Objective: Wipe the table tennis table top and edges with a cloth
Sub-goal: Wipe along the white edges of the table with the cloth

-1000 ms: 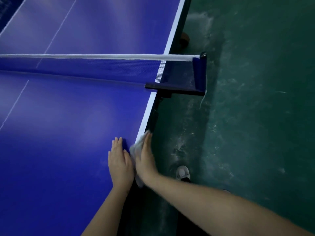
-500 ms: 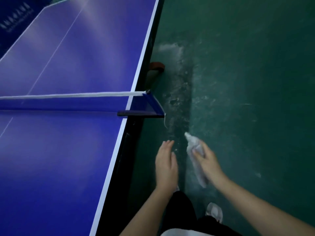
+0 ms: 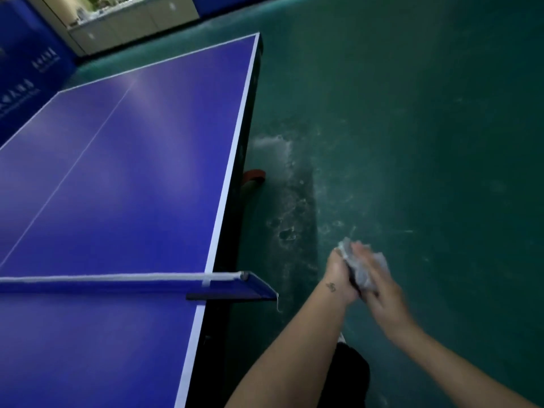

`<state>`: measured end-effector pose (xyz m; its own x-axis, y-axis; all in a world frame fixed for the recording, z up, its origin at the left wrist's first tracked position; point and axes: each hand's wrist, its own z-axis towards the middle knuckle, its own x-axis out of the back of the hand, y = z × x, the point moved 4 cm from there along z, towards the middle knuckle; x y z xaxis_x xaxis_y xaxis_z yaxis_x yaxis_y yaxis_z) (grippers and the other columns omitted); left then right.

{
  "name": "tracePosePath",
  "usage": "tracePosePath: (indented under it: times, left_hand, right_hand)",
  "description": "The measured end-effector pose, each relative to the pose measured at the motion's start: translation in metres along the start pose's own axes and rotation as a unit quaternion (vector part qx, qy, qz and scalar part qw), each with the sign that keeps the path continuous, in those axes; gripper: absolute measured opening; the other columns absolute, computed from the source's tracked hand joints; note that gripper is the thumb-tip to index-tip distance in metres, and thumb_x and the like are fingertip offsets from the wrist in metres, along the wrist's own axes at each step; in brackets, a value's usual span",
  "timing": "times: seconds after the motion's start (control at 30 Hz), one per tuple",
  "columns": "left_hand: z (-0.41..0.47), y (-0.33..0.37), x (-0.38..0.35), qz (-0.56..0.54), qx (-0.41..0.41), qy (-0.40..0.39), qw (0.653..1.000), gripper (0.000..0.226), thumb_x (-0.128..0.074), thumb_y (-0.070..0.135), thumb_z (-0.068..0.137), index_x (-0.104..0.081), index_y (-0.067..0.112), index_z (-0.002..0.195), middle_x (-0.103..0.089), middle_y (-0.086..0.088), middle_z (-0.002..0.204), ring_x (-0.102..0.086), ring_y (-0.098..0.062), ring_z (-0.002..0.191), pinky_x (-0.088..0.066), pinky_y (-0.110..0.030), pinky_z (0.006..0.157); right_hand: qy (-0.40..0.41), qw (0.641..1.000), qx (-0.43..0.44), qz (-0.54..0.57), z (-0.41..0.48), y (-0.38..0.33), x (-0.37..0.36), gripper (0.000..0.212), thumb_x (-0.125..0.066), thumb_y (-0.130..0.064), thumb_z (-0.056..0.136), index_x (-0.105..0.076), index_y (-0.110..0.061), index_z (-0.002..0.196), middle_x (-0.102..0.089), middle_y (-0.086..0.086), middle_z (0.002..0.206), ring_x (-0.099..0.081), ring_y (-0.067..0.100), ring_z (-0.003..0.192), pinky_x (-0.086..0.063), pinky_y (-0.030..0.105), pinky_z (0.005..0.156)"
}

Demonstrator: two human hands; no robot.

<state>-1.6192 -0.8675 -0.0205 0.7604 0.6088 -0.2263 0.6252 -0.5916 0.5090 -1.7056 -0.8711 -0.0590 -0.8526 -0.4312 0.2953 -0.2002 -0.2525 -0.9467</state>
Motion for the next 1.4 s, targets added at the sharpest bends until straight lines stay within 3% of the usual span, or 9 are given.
tracePosePath:
  times: [0.07,0.17,0.37,0.47,0.57,0.73,0.87,0.97,1.4]
  left_hand:
    - [0.012,0.033,-0.01,0.051,0.001,-0.022,0.998,0.046,-0.021,0.031,0.099,-0.055,0.01,0.077,-0.062,-0.006,0.059,-0.058,-0.02,0.063,-0.045,-0.02,0.059]
    - [0.027,0.094,-0.001,0.107,-0.012,-0.012,0.994,0.038,-0.022,0.026,0.099,-0.056,0.009,0.098,-0.066,-0.01,0.088,-0.062,-0.023,0.082,-0.043,-0.027,0.075]
    - [0.073,0.154,0.035,0.103,-0.021,-0.035,0.994,0.034,-0.027,0.038,0.1,-0.055,0.022,0.091,-0.065,0.011,0.063,-0.06,-0.002,0.06,-0.048,-0.016,0.063]
    - [0.071,0.167,0.056,0.229,0.018,-0.069,0.971,0.051,-0.026,0.041,0.1,-0.061,0.005,0.11,-0.069,-0.015,0.096,-0.066,-0.021,0.083,-0.05,-0.026,0.072]
    - [0.073,0.198,0.114,0.34,-0.088,0.055,0.935,0.05,-0.028,0.03,0.102,-0.063,0.002,0.08,-0.063,-0.01,0.053,-0.058,-0.017,0.043,-0.047,-0.023,0.051]
    - [0.063,0.222,0.229,0.498,-0.215,0.34,0.768,0.038,-0.034,-0.006,0.08,-0.054,0.017,0.103,-0.056,0.0,0.086,-0.049,-0.02,0.072,-0.034,-0.029,0.053]
    - [0.051,0.218,0.296,0.423,-0.243,0.456,0.745,0.04,-0.037,-0.009,0.08,-0.054,0.009,0.112,-0.055,-0.006,0.11,-0.048,-0.018,0.089,-0.032,-0.028,0.068]
    - [0.05,0.214,0.314,0.377,-0.27,0.49,0.738,0.032,-0.039,-0.007,0.085,-0.054,0.007,0.111,-0.054,-0.006,0.111,-0.048,-0.017,0.089,-0.035,-0.03,0.071]
    - [0.093,0.209,0.311,0.397,-0.252,0.57,0.674,0.031,-0.043,0.004,0.092,-0.051,0.005,0.123,-0.053,-0.011,0.127,-0.046,-0.029,0.119,-0.03,-0.044,0.102]
  right_hand:
    - [-0.02,0.999,-0.009,-0.023,0.034,0.005,-0.007,0.069,-0.043,0.012,0.088,-0.038,-0.031,0.142,-0.04,-0.003,0.147,-0.037,0.002,0.134,-0.028,0.012,0.107]
    - [0.091,0.977,-0.19,0.039,0.085,0.021,0.004,0.045,-0.047,-0.007,0.097,-0.048,-0.035,0.133,-0.052,-0.001,0.138,-0.051,0.015,0.123,-0.042,0.017,0.092]
    - [-0.009,0.992,-0.021,0.125,0.149,-0.023,-0.08,0.07,-0.047,0.001,0.091,-0.034,-0.046,0.141,-0.035,-0.017,0.149,-0.034,0.002,0.136,-0.034,0.012,0.104]
    - [0.042,0.964,-0.187,0.187,0.177,0.008,-0.085,0.047,-0.044,0.004,0.095,-0.047,-0.019,0.136,-0.06,-0.002,0.12,-0.058,0.02,0.115,-0.048,0.009,0.079]
    - [0.045,0.942,-0.284,0.171,0.189,0.021,-0.099,0.029,-0.046,0.001,0.095,-0.053,-0.013,0.12,-0.062,0.009,0.109,-0.064,0.012,0.095,-0.045,0.006,0.068]
    - [-0.137,0.921,-0.318,0.177,0.154,-0.019,-0.201,0.033,-0.041,-0.009,0.099,-0.047,-0.001,0.131,-0.06,0.005,0.113,-0.059,-0.001,0.09,-0.042,0.002,0.074]
    - [-0.234,0.886,-0.336,0.217,0.136,-0.058,-0.284,0.055,-0.037,-0.018,0.102,-0.012,-0.005,0.148,-0.013,0.002,0.156,-0.02,0.006,0.138,-0.018,0.004,0.103]
    - [-0.245,0.911,-0.33,0.04,0.14,-0.058,-0.318,0.08,-0.041,-0.04,0.098,0.011,-0.004,0.147,0.008,0.006,0.158,-0.004,0.015,0.147,-0.006,0.02,0.115]
    - [-0.037,0.981,-0.175,0.076,0.45,0.003,-0.334,0.075,-0.053,-0.016,0.094,-0.004,-0.001,0.149,-0.009,0.013,0.158,-0.012,0.025,0.146,-0.016,0.039,0.118]
